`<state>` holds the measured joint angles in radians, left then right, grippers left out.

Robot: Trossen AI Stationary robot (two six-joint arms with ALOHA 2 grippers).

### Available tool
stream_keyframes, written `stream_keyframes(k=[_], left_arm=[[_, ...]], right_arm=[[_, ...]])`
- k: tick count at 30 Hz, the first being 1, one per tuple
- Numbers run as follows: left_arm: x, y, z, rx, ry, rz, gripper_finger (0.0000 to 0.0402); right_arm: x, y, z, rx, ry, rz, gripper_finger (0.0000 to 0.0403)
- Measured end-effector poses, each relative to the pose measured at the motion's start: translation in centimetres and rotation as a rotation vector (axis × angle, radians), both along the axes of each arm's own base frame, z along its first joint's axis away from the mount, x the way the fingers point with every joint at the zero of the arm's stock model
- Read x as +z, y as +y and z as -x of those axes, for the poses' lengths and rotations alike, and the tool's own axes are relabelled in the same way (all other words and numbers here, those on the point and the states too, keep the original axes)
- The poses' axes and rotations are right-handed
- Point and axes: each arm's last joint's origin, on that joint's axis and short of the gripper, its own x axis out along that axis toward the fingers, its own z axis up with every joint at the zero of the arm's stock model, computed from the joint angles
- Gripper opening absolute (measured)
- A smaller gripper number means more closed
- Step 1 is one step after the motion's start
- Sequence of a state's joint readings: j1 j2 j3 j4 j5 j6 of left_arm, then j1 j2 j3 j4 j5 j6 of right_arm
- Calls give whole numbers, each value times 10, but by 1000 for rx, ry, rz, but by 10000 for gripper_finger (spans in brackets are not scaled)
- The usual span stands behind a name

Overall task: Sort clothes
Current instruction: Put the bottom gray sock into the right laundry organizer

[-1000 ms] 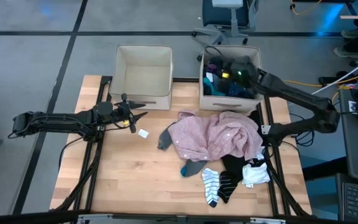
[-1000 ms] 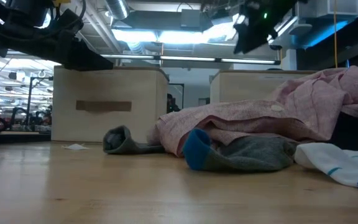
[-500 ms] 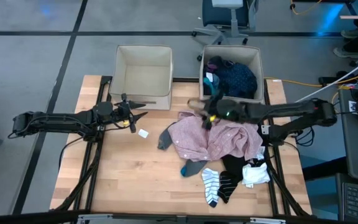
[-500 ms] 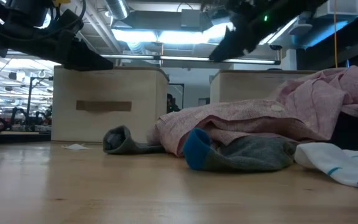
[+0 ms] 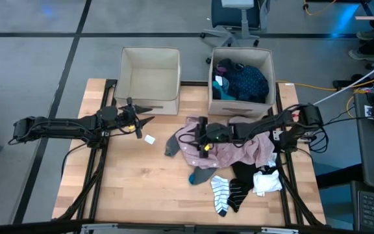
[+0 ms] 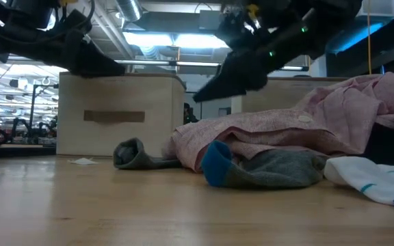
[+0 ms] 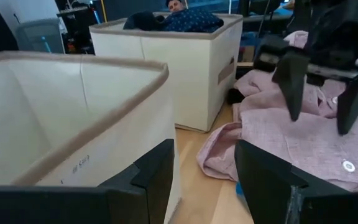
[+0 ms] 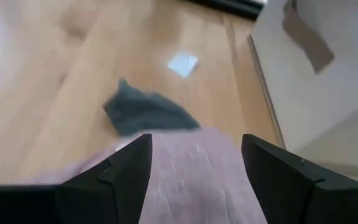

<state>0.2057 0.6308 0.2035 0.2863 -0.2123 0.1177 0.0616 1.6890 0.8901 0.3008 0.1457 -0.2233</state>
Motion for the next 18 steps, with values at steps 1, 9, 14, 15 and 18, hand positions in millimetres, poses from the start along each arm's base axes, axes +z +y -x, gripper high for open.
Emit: stream_keyframes(k=[1, 9, 14, 15, 18], left_arm=[[-1, 0, 0, 0, 6, 4, 162], [-4, -3, 0, -4, 9, 81, 162], [-5, -6, -1, -28, 13, 91, 162], [-5, -7, -1, -32, 12, 92, 162], [-5, -10, -1, -48, 12, 107, 162]], right_arm=[[3, 2, -2, 12, -10, -3, 248], [16, 32, -6, 130, -33, -27, 248], [14, 61, 0, 222, -4, -79, 248], [13, 67, 2, 238, 16, -78, 248], [9, 83, 9, 271, 63, -72, 248]])
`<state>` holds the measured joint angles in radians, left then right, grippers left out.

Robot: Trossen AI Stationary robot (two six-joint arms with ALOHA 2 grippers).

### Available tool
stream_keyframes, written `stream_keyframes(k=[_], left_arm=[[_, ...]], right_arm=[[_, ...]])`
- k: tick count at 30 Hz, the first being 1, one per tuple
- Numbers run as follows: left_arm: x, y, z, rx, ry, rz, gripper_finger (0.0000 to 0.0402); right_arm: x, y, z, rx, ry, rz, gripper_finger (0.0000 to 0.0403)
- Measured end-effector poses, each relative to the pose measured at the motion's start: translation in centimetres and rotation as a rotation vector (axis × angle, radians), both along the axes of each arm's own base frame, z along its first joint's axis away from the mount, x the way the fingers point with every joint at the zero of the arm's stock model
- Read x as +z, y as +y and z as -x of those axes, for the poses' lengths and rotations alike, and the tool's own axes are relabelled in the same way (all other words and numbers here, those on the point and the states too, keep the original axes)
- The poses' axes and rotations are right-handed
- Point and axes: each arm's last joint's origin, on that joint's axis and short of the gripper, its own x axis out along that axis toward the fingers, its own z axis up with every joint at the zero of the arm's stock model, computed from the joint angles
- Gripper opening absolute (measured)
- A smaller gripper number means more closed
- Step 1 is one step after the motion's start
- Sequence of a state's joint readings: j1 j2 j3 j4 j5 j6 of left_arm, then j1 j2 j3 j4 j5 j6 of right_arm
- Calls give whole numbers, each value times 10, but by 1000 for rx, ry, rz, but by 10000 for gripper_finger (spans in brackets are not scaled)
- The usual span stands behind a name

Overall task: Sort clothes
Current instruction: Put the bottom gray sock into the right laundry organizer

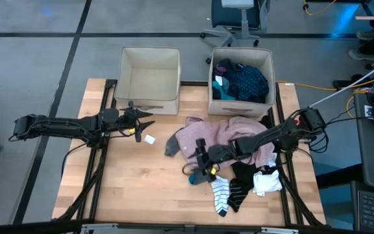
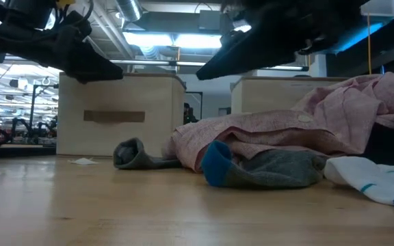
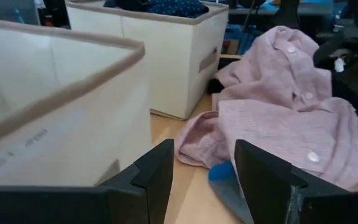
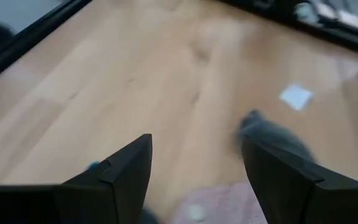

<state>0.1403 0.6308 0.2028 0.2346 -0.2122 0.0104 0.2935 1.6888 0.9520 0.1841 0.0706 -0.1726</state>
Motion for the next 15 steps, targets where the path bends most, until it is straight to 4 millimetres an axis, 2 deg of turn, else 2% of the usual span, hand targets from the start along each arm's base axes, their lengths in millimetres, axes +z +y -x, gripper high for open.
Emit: stream_keyframes(k=[3, 8, 15], left_arm=[[-1, -2, 0, -14, 16, 1, 162], [-1, -3, 0, -23, 13, 0, 162], [-1, -3, 0, -26, 10, -11, 162]], right_arm=[[-9, 14, 2, 14, 29, -22, 248], [-39, 31, 2, 39, 121, -12, 248], [-75, 35, -7, 36, 214, 21, 248]])
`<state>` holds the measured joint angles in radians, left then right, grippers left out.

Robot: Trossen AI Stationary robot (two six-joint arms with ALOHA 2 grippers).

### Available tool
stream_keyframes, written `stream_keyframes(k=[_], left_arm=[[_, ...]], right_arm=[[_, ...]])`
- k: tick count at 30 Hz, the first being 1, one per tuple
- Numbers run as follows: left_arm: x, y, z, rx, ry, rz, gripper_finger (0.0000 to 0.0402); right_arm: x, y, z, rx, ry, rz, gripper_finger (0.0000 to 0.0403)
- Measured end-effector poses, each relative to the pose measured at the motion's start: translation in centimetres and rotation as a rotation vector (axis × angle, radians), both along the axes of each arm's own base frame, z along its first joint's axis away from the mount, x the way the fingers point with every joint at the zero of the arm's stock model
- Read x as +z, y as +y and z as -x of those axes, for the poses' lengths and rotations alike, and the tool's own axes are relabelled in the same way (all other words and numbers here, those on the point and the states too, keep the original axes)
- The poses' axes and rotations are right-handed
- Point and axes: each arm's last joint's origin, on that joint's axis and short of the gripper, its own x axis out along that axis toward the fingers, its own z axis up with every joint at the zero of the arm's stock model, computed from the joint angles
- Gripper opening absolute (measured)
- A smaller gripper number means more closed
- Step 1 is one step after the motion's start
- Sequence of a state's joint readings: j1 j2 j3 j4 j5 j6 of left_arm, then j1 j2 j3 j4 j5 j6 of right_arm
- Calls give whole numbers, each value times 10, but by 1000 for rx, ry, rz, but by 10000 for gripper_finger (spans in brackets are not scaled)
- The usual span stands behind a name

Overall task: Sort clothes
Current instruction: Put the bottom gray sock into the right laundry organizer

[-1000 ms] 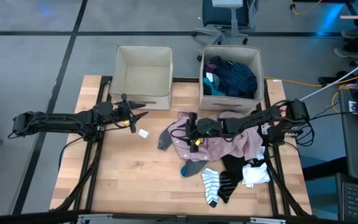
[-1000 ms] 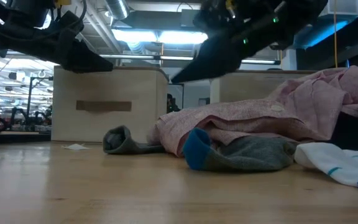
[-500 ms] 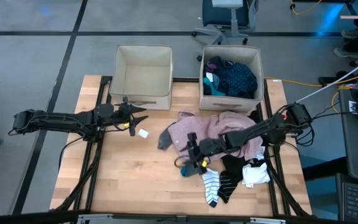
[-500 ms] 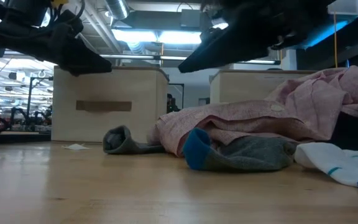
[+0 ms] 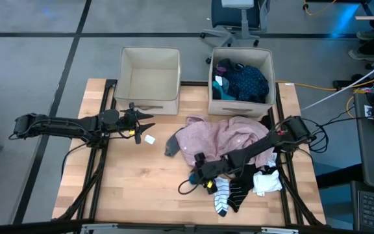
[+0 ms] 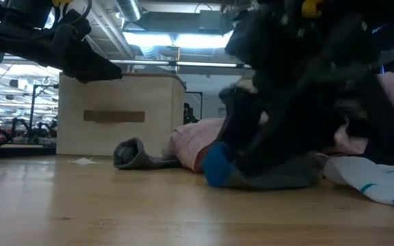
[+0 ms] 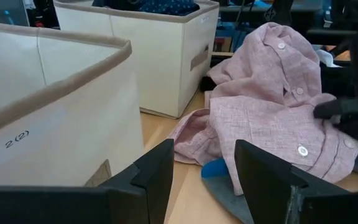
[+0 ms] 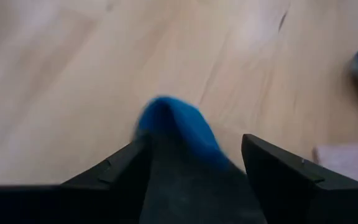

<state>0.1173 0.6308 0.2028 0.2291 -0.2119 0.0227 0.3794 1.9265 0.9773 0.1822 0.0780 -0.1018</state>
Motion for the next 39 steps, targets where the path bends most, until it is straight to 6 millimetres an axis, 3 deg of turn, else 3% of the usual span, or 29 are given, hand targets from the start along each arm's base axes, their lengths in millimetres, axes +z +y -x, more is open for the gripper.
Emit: stream_keyframes(k=[5, 14, 20, 26, 32, 39], left_arm=[[0, 0, 0, -1, 4, -5, 162], [-1, 0, 0, -5, 20, -23, 162], [-1, 0, 0, -5, 20, -24, 162], [-1, 0, 0, -5, 23, -23, 162], [-2, 0, 0, -3, 24, -15, 162], [-2, 0, 1, -3, 33, -10, 162]], right_arm=[[-11, -2, -5, -7, 17, -9, 209], [-8, -7, -8, -31, 44, -54, 18], [9, -5, -18, -57, 10, 10, 39], [46, -15, -19, -79, -26, 74, 12], [104, -34, -8, -204, -183, 109, 21], [184, -90, 25, -534, -404, 199, 12]])
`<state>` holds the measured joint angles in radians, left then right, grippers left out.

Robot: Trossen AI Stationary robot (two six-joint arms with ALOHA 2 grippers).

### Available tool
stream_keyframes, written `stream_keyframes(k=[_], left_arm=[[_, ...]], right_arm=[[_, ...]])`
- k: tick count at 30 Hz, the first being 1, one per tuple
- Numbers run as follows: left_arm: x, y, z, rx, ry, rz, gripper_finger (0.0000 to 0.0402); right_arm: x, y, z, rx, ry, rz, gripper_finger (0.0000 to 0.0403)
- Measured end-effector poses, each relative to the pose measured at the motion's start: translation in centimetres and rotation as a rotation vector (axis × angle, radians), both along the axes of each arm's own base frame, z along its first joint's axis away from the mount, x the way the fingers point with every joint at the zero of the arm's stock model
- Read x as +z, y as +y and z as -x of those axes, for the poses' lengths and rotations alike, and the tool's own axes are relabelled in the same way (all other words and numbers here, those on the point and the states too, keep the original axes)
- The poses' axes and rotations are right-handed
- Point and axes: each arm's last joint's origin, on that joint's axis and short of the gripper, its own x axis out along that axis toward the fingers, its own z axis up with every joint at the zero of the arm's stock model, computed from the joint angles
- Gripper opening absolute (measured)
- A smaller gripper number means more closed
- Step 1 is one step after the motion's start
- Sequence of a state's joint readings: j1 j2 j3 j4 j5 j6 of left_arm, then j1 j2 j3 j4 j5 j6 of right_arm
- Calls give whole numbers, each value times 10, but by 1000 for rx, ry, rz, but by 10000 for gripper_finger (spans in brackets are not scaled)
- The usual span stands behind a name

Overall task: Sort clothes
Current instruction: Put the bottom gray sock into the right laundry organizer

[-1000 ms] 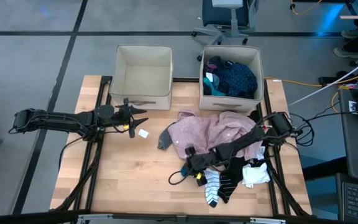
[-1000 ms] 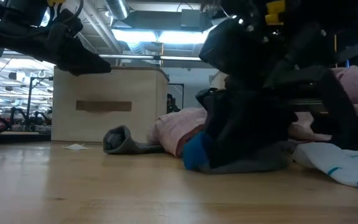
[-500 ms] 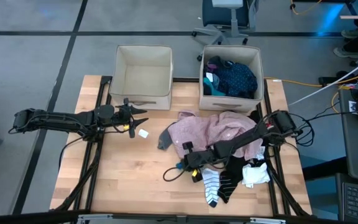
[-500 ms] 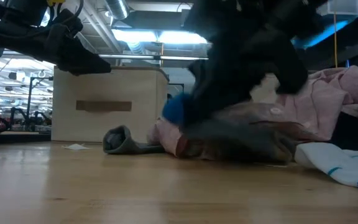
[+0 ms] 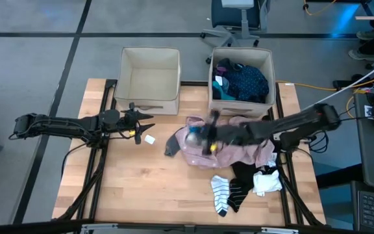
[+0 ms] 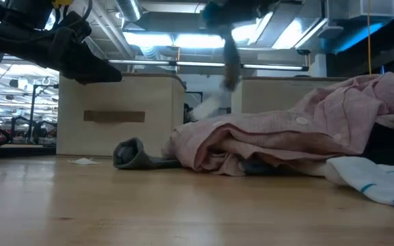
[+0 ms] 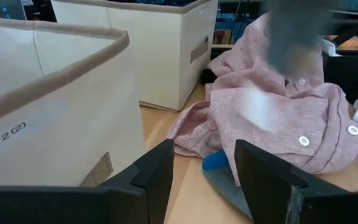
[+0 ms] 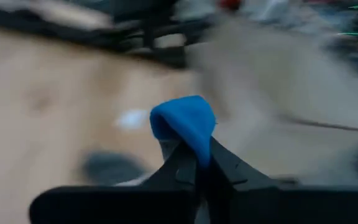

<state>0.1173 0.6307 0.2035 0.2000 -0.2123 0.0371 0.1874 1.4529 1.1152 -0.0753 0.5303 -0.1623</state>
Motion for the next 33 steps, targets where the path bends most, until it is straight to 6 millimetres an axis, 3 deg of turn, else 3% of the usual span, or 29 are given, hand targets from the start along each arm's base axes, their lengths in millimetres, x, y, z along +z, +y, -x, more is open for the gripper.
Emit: stream_keyframes(k=[5, 10, 15, 21, 24, 27, 30, 33], left_arm=[[0, 0, 0, 2, 0, 10, 162], [0, 0, 0, 3, 1, 11, 162], [-1, 0, 0, 5, 5, 20, 162], [-2, 0, 0, 7, 8, 30, 162], [-2, 0, 0, 7, 8, 29, 162], [-2, 0, 0, 4, 13, 31, 162], [-3, 0, 1, -2, 28, 24, 162], [-3, 0, 1, -3, 28, 21, 162]], right_arm=[[48, -48, 36, -300, -170, 41, 18], [72, -95, 67, -498, -232, 93, 17], [63, -135, 78, -633, -145, 82, 17], [20, -174, 80, -837, -136, -141, 26], [4, -186, 83, -889, -87, -220, 44], [1, -188, 82, -916, -102, -257, 79], [11, -185, 84, -886, -127, -279, 124], [35, -171, 89, -777, -90, -311, 163]])
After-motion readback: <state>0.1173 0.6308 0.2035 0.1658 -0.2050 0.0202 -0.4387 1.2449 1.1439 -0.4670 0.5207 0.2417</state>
